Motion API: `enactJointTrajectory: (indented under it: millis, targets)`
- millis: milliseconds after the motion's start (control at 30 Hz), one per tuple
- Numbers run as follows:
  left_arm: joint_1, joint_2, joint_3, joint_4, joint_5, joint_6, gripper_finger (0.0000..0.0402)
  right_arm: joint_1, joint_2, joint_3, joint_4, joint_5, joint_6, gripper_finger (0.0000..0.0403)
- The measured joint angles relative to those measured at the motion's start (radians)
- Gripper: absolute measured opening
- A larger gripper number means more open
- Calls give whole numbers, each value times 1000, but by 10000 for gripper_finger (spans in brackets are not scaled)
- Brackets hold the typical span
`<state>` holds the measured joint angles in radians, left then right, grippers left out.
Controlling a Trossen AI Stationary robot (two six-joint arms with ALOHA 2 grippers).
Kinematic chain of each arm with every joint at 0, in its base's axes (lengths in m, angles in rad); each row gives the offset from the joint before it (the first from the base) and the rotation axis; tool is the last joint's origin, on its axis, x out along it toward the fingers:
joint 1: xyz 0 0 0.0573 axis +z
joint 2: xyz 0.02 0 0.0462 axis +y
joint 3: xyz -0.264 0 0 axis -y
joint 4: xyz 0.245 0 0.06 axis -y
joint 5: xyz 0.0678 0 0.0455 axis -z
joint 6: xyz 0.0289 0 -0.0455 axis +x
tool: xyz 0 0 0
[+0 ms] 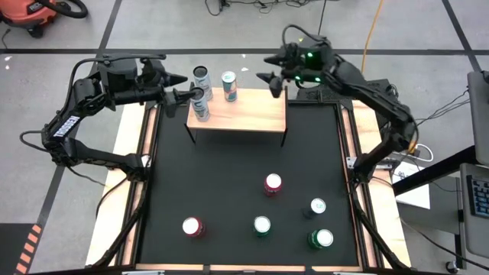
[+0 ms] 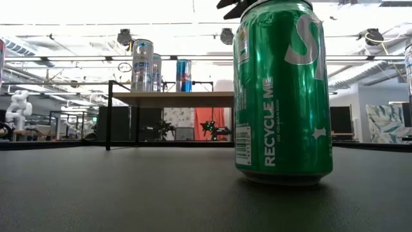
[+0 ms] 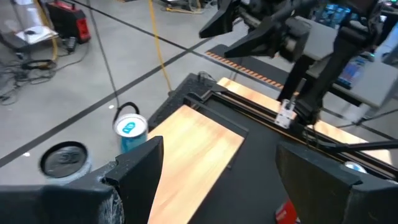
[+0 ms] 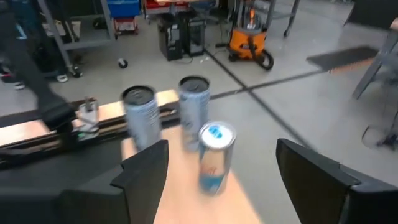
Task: Place canned beverage on shelf
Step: Put the blue soda can, aligned with the other blue soda can on the shelf
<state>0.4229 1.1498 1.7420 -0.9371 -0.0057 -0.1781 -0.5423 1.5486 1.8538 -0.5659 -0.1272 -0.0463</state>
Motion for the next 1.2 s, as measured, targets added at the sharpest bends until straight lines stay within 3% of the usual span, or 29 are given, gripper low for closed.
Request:
enactJointTrajectory:
  millis: [400, 733, 900, 1200]
  targets:
    - [0, 0, 0, 1, 218, 4, 310, 106, -159, 0, -393, -3, 205, 277]
    - [-3, 10, 0, 16, 269, -27, 310, 176, -256, 0, -657, -4, 303, 277]
    - [-80, 27, 0, 103, 265, -80, 310, 206, -299, 0, -790, -4, 327, 277]
    - [-256, 124, 0, 210, 152, -129, 310, 260, -389, 0, -901, -4, 334, 277]
